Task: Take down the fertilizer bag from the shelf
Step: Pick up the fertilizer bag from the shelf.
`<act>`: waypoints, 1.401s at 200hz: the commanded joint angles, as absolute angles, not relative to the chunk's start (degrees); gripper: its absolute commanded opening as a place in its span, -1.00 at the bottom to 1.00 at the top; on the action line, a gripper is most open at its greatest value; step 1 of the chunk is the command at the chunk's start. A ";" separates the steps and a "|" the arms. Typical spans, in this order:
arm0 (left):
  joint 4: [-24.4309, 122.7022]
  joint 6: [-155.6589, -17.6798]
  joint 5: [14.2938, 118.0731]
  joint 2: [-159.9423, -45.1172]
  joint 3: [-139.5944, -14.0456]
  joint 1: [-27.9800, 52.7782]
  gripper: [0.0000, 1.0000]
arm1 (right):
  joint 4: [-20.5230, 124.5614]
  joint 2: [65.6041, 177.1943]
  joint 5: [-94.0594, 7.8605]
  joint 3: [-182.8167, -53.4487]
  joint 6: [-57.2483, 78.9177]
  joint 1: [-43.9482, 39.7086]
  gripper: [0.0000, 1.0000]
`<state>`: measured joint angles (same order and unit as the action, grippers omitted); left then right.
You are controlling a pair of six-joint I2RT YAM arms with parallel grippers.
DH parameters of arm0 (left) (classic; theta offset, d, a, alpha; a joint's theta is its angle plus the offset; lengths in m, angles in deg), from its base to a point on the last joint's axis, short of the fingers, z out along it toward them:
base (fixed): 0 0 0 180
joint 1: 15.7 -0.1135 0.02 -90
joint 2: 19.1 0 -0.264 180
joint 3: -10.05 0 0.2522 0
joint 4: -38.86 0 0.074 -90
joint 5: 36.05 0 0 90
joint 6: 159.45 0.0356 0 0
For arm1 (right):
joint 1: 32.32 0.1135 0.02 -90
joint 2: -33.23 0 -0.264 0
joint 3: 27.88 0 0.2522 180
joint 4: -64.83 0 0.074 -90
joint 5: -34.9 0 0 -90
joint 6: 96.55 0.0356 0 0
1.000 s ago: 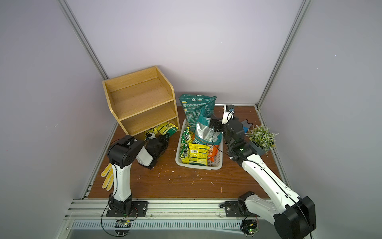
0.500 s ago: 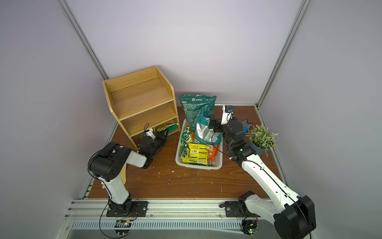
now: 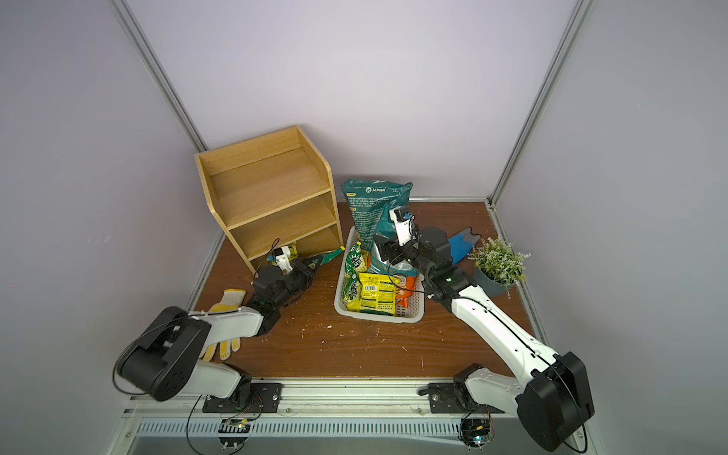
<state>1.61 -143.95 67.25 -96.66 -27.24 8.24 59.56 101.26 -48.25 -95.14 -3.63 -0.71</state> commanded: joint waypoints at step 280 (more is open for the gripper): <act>74.40 -112.37 84.84 -79.48 -66.70 7.77 -1.00 | 40.06 121.68 -38.09 -119.22 -26.42 15.84 -0.21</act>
<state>78.07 -113.48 82.60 -80.14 -64.01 8.22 39.65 120.91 -37.03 -117.58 -26.73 15.66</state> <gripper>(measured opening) 0.063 0.438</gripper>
